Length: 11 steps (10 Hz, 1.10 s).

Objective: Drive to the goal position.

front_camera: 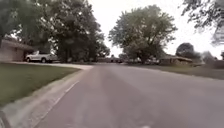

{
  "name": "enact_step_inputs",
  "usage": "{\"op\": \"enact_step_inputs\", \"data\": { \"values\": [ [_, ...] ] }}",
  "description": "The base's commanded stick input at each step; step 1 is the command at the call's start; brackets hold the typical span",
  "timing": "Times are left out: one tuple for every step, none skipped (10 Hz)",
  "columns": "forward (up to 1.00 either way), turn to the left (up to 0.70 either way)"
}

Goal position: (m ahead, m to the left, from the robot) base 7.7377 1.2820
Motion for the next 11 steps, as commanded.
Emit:
{"op": "enact_step_inputs", "data": {
  "values": [
    [0.7,0.0],
    [0.7,0.0],
    [0.7,0.0],
    [0.7,0.0],
    [0.7,0.0],
    [0.7,0.0],
    [0.7,0.04],
    [0.7,0.26],
    [0.7,0.34],
    [0.7,0.2],
    [0.7,0.07]
  ]
}}
